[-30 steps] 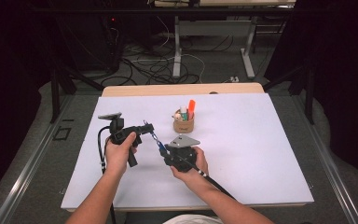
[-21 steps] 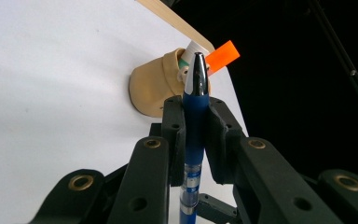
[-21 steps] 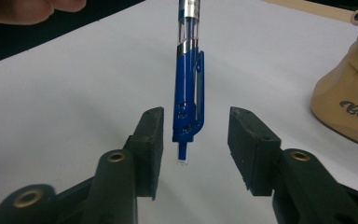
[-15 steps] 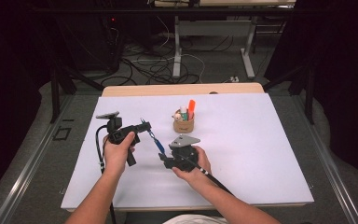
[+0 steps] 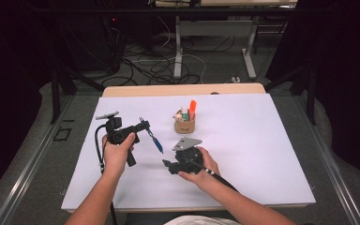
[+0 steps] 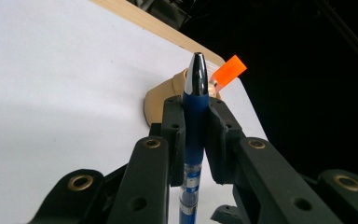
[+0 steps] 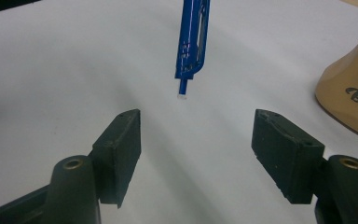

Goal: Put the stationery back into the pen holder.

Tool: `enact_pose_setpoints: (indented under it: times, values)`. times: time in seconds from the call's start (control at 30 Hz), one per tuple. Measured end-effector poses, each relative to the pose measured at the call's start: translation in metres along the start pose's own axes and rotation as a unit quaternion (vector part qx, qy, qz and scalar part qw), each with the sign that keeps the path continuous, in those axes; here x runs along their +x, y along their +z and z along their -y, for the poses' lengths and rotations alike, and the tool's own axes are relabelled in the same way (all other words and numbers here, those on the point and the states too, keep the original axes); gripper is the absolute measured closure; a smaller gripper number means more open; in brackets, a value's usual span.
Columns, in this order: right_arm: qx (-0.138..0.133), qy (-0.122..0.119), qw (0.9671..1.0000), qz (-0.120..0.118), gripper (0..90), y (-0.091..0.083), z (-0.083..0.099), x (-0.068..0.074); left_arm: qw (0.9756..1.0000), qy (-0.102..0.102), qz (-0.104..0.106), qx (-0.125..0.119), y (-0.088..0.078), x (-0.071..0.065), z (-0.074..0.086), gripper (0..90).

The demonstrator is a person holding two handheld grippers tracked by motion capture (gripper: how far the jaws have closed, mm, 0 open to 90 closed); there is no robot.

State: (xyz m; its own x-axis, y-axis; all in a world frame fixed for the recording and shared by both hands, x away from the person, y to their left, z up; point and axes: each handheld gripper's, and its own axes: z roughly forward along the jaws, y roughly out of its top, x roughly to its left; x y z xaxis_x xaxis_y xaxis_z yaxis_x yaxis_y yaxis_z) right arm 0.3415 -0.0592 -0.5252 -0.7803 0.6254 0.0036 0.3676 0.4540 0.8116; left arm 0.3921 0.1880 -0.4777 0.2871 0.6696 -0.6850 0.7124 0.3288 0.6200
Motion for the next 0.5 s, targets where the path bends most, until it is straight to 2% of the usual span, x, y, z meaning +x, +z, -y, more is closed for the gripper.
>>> enact_pose_setpoints:
  times: [0.13, 0.17, 0.3, 0.4, 0.5]
  values:
    - [0.009, -0.005, 0.9999, 0.004, 31.7, -0.007, 0.002, -0.001, 0.9997, 0.022, 0.001, -0.013, 0.002, -0.006, 0.002, 79.7]
    - [0.005, -0.014, 0.9999, 0.006, 31.2, -0.008, 0.003, -0.003, 0.9993, 0.034, 0.0, -0.016, 0.002, -0.007, 0.002, 79.7]
    - [0.012, -0.006, 0.9999, 0.008, 29.9, -0.015, 0.009, -0.008, 0.9973, 0.068, -0.002, -0.029, 0.004, -0.014, 0.003, 79.6]
    - [0.012, -0.006, 0.9999, 0.01, 28.9, -0.019, 0.013, -0.015, 0.9957, 0.087, -0.003, -0.033, 0.006, -0.018, 0.003, 79.7]
    - [0.013, 0.008, 0.9998, 0.014, 28.5, -0.023, 0.016, -0.022, 0.9938, 0.103, -0.004, -0.041, 0.008, -0.021, 0.003, 79.6]
